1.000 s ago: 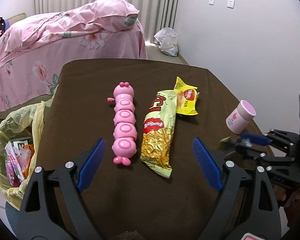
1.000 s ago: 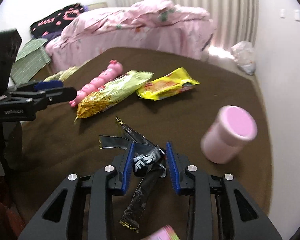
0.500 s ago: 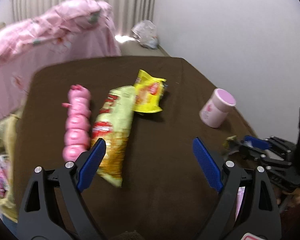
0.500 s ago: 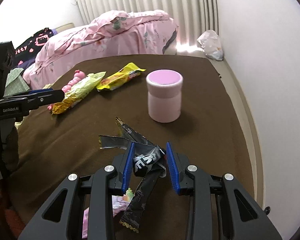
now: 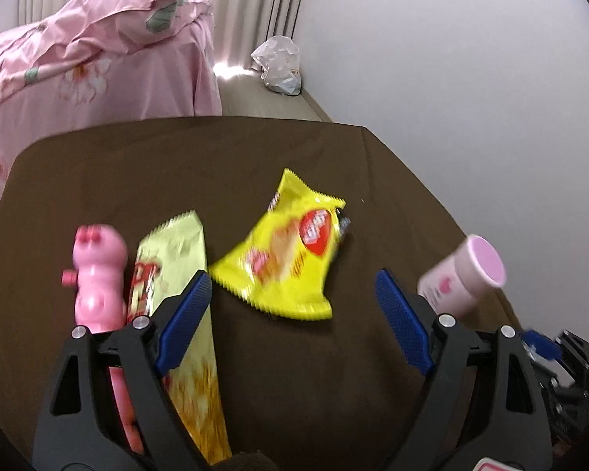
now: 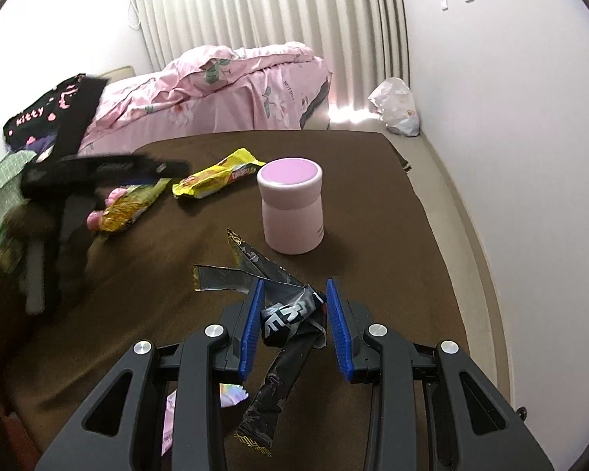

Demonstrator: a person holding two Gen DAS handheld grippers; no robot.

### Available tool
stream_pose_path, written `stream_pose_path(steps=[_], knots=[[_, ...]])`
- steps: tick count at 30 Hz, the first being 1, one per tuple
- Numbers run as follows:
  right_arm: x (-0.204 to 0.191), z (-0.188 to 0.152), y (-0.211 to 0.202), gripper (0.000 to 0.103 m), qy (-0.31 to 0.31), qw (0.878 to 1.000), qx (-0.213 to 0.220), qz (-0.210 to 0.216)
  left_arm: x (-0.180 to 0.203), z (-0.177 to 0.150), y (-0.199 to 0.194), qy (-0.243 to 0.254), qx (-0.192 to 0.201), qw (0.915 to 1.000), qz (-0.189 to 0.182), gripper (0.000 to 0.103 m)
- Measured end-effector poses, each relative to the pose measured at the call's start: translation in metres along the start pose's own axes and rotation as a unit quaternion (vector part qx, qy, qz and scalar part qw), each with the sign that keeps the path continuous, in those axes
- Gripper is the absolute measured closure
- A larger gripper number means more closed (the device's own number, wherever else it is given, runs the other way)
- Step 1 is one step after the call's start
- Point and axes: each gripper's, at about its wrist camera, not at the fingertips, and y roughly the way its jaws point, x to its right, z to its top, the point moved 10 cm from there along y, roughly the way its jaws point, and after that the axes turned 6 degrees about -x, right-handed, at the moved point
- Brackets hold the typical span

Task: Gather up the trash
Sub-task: 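Grasp the yellow Nabati wafer bag with the left gripper while the right gripper holds the black wrapper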

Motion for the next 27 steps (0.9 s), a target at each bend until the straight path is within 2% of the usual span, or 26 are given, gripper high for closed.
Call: stream_pose_path(steps=[4,6,8,10,12,13,14,15,18,27], knots=[[-0.004,0.002,-0.001,0.072,0.002,1.0,0.004,0.004,-0.006,0.011,0.017,0.016,-0.023,0.9995,0.013,0.022],[-0.004,0.001,0.0,0.072,0.006,1.0,0.003,0.008,-0.004,0.009,0.023,0.027,-0.039,0.9988,0.014,0.028],[-0.002,-0.001,0.001,0.072,0.008,1.0,0.0,0.01,0.001,0.005,0.028,0.049,-0.058,0.9967,0.026,0.029],[-0.002,-0.002,0.002,0.072,0.012,1.0,-0.002,0.014,0.006,-0.001,0.033,0.073,-0.076,0.9935,0.044,0.037],[-0.002,-0.003,0.002,0.072,0.014,1.0,-0.002,0.015,0.005,-0.005,0.033,0.081,-0.071,0.9923,0.062,0.044],[-0.003,-0.004,0.002,0.072,0.014,1.0,-0.001,0.015,0.004,-0.006,0.03,0.075,-0.064,0.9936,0.056,0.046],[-0.003,-0.004,0.001,0.072,0.015,1.0,-0.001,0.015,0.002,-0.006,0.028,0.067,-0.06,0.9948,0.049,0.057],[-0.002,-0.005,0.002,0.072,0.016,1.0,-0.002,0.015,0.001,-0.007,0.025,0.058,-0.057,0.9958,0.043,0.063],[-0.001,-0.006,0.003,0.072,0.019,1.0,-0.004,0.017,-0.001,-0.011,0.017,0.039,-0.046,0.9976,0.033,0.074],[-0.01,0.006,-0.007,0.072,0.016,1.0,0.008,0.023,0.01,-0.03,-0.035,0.035,-0.018,0.9986,0.034,0.074]])
